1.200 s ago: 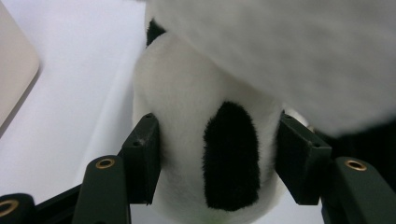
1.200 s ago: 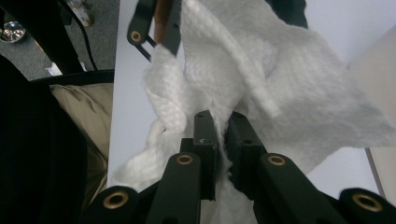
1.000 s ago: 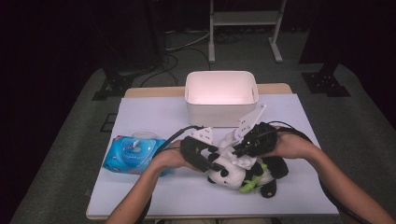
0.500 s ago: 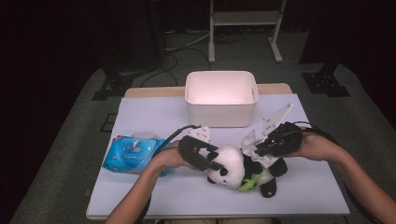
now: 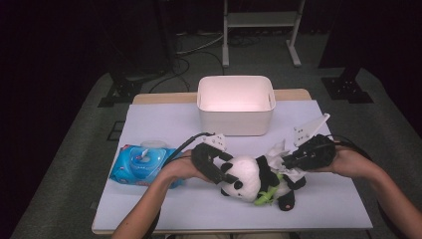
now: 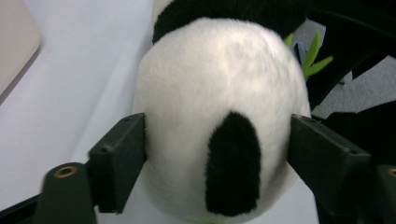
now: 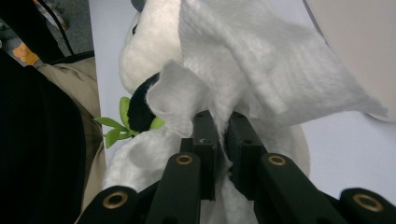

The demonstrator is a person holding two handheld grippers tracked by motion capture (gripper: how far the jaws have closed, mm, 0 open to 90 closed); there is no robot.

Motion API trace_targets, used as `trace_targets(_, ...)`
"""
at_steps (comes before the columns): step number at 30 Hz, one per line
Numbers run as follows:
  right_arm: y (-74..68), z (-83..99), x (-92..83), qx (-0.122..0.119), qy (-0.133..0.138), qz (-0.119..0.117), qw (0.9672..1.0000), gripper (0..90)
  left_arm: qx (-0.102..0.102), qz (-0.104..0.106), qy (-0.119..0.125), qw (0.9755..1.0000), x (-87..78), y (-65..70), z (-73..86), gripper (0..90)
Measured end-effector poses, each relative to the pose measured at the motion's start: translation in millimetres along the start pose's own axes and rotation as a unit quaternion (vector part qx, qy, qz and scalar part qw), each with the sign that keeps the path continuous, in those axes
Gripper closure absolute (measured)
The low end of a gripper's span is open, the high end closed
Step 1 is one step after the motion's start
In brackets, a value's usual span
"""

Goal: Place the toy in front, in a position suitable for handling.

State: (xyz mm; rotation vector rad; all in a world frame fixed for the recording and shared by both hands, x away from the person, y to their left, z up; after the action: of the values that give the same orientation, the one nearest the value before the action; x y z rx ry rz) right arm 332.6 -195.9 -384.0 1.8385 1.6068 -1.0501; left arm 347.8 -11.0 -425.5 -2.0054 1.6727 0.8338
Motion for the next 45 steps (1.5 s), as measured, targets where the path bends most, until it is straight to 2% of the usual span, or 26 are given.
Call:
trace_targets(3, -3.7, 0.0, 2.8, 0.002, 0.005, -0.006, 1.0000, 82.4, -0.004, 0.003, 0.003, 1.0000, 1.2, 2.3, -7.3, 18.1)
trace_targets(7, -6.0, -0.8, 6.1, -0.006, 0.004, -0.005, 1.0000, 82.4, 0.014, -0.003, -0.017, 0.9998, 8.1, 5.2, -10.3, 17.8)
trace_targets(14, -8.2, -12.1, 8.3, -0.026, 0.000, 0.002, 0.9997, 82.2, 0.020, -0.010, -0.029, 0.9993, 12.8, 6.3, -14.8, 18.3)
trace_targets(23, -12.2, -30.9, 31.3, -0.051, -0.008, -0.017, 0.9985, 82.1, 0.025, -0.011, -0.030, 0.9992, 12.1, 7.3, -13.1, 26.7)
trace_targets(28, -11.5, -24.2, 21.2, -0.041, -0.002, -0.008, 0.9991, 81.9, 0.022, -0.013, -0.025, 0.9994, 11.8, 6.9, -12.2, 27.7)
trace_targets(38, -12.6, 5.8, -8.4, -0.014, 0.010, 0.011, 0.9998, 82.0, 0.012, -0.008, -0.019, 0.9997, 11.7, 3.1, -11.1, 28.0)
trace_targets(45, -12.6, 24.8, -22.4, 0.004, 0.026, 0.019, 0.9995, 82.0, 0.013, -0.008, -0.020, 0.9997, 11.6, 3.0, -11.3, 28.1)
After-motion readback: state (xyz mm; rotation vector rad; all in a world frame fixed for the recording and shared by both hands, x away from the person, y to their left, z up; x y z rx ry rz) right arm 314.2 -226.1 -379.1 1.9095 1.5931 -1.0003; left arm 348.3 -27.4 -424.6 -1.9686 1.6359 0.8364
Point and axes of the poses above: each handheld gripper's, and its own axes: x roughly forward along the jaws, z roughly out of its underside, y roughly to its right, the point moved 9 cm from there along x, roughly forward along the jaws, and after that the axes turned 8 degrees about -z, right-handed, at the moved point
